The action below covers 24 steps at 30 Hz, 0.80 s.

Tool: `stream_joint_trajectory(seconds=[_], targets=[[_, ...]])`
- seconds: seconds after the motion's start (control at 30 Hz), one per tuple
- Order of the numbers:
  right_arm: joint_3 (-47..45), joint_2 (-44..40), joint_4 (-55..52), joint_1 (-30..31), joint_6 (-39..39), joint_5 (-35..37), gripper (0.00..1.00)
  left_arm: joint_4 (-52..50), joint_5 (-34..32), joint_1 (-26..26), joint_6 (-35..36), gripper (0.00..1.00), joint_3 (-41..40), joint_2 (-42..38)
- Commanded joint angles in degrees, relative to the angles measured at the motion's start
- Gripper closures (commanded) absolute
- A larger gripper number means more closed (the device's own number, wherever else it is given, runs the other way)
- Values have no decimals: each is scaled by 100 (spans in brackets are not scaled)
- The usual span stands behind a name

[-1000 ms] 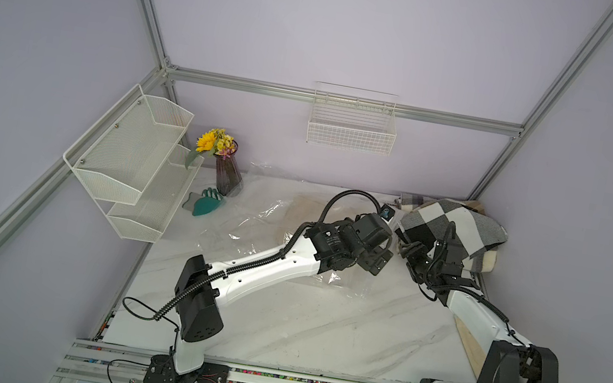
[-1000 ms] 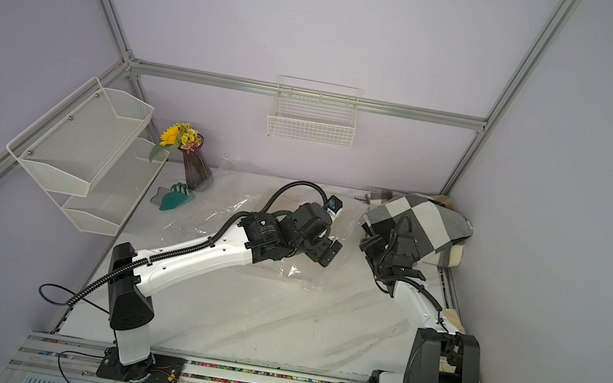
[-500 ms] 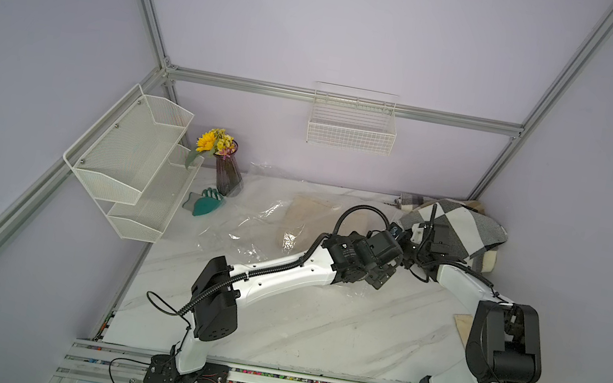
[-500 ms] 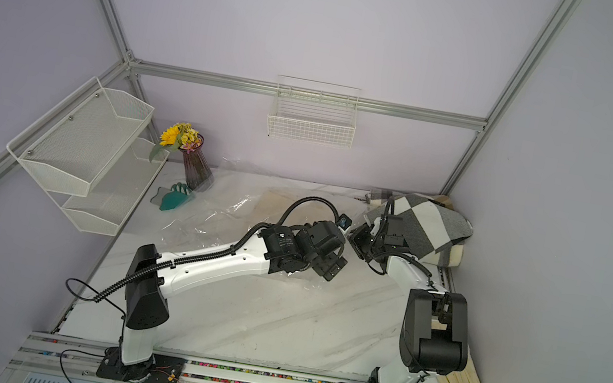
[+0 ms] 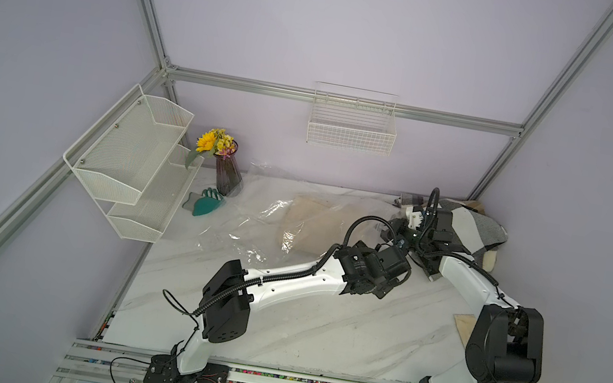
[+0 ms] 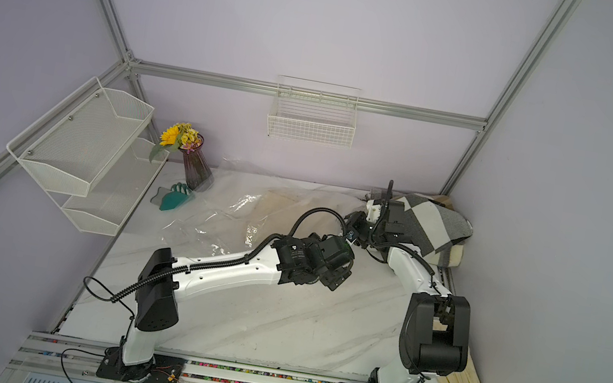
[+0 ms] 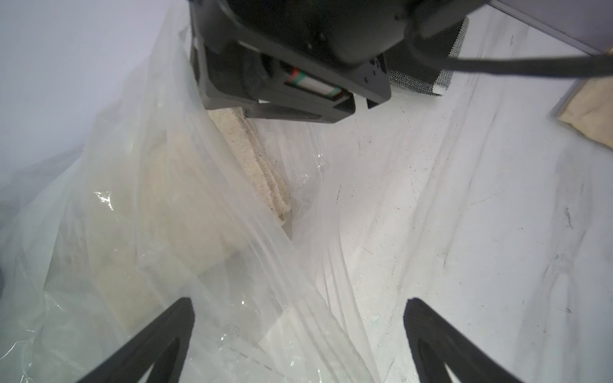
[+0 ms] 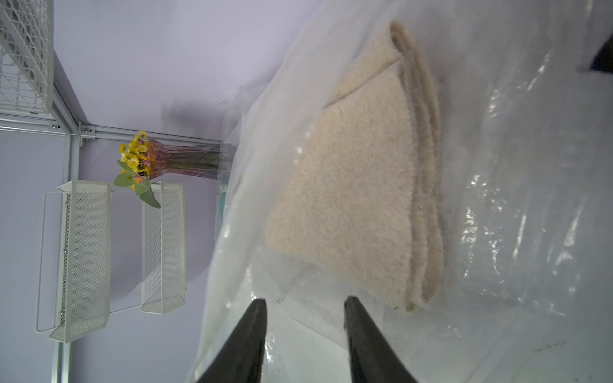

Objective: Take the scarf out of the vacuum bag
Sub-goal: Open the vacuum bag at the center of the board.

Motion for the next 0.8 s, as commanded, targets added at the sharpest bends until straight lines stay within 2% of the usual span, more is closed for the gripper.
stream_joint_trajectory(seconds=[0.0, 0.23, 0.27, 0.33, 0.5, 0.63, 0.67, 0.77], targets=[[137, -79, -163, 1, -135, -237, 57, 39, -516, -22, -170, 0, 259, 58], [83, -145, -121, 5, -126, -351, 59, -187, -1174, -9, -376, 2, 387, 271], [69, -145, -94, 10, -130, -381, 59, -204, -1213, 7, -372, 6, 371, 271], [42, -167, -98, 8, -126, -430, 58, -212, -1272, 69, -391, 25, 306, 244], [-82, -244, -4, 10, -126, -447, 56, -97, -1118, 316, -463, 51, -34, 14], [-260, -242, 111, 6, -84, -372, 53, 66, -812, 565, -636, 82, -429, -228], [-316, -245, 134, 1, -70, -298, 49, 85, -720, 613, -705, 86, -508, -267], [-585, -288, 356, -2, 3, -74, 41, 180, -673, 658, -806, 87, -756, -393]])
